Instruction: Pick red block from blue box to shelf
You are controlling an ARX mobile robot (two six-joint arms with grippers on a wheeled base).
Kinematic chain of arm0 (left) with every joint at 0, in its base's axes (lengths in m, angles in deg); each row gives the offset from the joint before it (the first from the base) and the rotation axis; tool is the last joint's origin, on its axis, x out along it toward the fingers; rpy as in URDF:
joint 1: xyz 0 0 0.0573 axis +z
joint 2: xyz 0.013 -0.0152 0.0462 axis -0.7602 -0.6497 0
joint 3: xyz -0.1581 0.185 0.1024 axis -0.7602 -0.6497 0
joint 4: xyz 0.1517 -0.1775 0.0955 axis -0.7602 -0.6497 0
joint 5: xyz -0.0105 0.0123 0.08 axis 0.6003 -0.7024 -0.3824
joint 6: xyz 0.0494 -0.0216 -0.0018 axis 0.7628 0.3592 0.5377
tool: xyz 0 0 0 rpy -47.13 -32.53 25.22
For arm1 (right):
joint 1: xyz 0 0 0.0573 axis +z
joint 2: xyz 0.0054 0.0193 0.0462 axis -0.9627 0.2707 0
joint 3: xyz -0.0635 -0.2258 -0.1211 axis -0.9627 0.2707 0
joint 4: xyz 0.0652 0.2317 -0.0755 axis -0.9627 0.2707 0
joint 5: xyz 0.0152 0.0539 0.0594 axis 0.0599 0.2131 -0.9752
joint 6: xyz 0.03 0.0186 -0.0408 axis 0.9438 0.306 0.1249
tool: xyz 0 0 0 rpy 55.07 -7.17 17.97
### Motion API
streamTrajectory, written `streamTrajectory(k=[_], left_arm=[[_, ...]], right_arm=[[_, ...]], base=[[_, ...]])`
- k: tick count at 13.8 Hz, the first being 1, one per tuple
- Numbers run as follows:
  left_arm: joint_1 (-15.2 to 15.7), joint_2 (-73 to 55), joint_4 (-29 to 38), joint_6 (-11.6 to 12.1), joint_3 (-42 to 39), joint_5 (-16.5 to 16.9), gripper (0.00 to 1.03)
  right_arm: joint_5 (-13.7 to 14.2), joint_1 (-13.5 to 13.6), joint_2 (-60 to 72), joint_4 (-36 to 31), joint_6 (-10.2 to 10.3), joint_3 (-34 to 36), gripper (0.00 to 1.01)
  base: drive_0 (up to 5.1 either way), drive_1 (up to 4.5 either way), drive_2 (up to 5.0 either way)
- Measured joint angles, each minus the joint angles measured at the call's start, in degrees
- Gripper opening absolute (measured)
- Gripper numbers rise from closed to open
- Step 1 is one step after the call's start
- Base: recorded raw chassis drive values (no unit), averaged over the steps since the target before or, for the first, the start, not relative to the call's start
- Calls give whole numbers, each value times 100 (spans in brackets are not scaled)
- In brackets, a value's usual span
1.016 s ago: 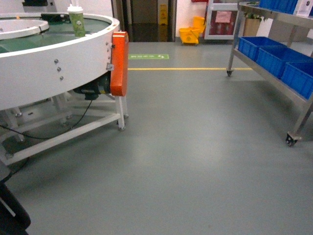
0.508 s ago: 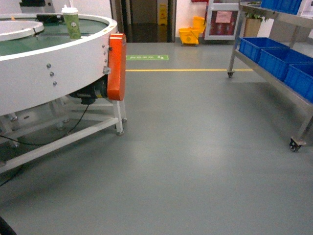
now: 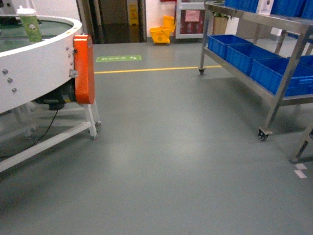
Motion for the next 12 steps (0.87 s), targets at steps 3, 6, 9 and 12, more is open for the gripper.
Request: streamTrajectory(k=[3, 6, 9, 12], left_arm=[[0, 0, 0, 0, 0, 2, 98], [0, 0, 0, 0, 0, 0, 98], [0, 0, 0, 0, 0, 2, 98], [0, 0, 0, 0, 0, 2, 98]], right_arm=[[0, 0, 0, 2, 0, 0, 29], [0, 0, 0, 2, 0, 0, 29], [0, 0, 0, 2, 0, 0, 29], [0, 0, 0, 2, 0, 0, 29]], base=[[-149, -149, -149], [-149, -149, -149], [-140, -140, -140], [-144, -144, -144]])
